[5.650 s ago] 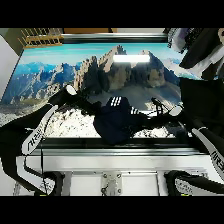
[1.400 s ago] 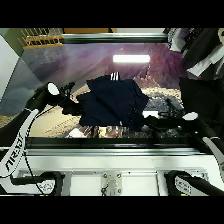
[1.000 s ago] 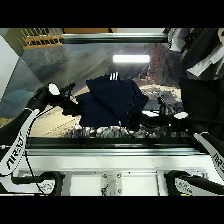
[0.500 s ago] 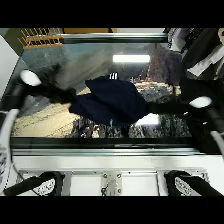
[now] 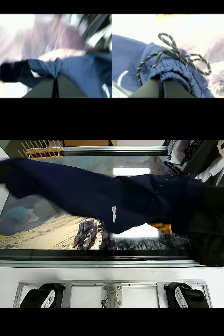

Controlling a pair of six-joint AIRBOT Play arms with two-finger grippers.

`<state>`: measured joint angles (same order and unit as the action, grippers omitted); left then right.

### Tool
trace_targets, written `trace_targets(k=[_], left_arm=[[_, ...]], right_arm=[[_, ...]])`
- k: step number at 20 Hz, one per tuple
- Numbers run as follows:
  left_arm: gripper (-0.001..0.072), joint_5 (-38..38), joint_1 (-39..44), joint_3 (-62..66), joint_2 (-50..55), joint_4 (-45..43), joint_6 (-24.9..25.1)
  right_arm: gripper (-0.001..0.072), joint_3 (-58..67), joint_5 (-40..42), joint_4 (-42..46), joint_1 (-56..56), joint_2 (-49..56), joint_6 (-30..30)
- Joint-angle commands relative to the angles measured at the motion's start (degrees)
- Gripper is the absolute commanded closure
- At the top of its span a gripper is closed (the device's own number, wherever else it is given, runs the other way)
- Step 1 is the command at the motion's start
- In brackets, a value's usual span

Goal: Fold the clothes and pants, and hang the long-sleeved shirts on hangers.

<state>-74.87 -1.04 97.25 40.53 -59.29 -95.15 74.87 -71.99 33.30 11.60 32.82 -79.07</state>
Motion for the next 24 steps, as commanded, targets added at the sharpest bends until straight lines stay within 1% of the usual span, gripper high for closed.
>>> trace_targets(k=[1,3,5,6,8,10,12,14,16,17,18,20,23,24], left_arm=[[0.0701,3.9,-0.1,2.6,-7.0,0.3,-3.3],[0.0701,4.5,-0.1,1.2,-6.5,0.4,-3.5],[0.0701,4.5,-0.1,-1.8,-3.9,0.4,-3.5],[0.0701,4.6,-0.1,-3.8,-1.7,0.4,-3.5],[0.0701,5.4,-0.1,-7.7,3.8,0.7,-3.2],[0.0701,8.0,-0.1,-10.8,10.8,1.0,-2.9],[0.0701,10.9,0.4,-11.3,18.9,1.0,-1.2],[0.0701,13.4,2.9,-9.3,27.0,0.9,0.9],[0.0701,15.0,6.1,-4.8,35.4,0.8,3.3],[0.0701,15.3,7.5,-2.4,39.2,0.8,4.1],[0.0701,15.4,8.7,0.0,43.1,0.8,4.3],[0.0701,15.4,10.5,4.6,49.9,0.8,4.3],[0.0700,15.6,12.3,11.0,58.4,0.8,4.3],[0.0681,15.8,12.3,12.7,60.5,0.8,4.3]], right_arm=[[0.0685,1.5,-5.2,3.8,0.4,-6.3,-12.9],[0.0685,1.2,-12.2,6.0,0.4,-6.2,-20.0],[0.0685,-1.4,-17.2,7.8,0.4,-6.2,-24.4],[0.0685,-3.9,-18.1,8.9,0.3,-6.2,-26.0],[0.0685,-10.8,-17.5,9.8,0.3,-6.2,-25.9],[0.0685,-19.3,-14.9,11.7,0.3,-5.0,-25.7],[0.0685,-26.9,-9.1,13.8,0.3,-1.7,-22.4],[0.0685,-29.9,-2.6,17.1,0.3,3.7,-19.6],[0.0685,-29.5,2.6,17.7,0.3,10.7,-16.4],[0.0685,-29.1,4.9,17.7,0.3,13.8,-16.0],[0.0685,-28.6,7.3,17.7,0.3,17.1,-16.0],[0.0684,-27.4,10.7,16.7,0.2,22.9,-14.0],[0.0677,-24.9,16.5,12.3,0.2,30.4,-6.9],[0.0592,-23.8,19.3,10.9,0.2,32.1,-5.9]])
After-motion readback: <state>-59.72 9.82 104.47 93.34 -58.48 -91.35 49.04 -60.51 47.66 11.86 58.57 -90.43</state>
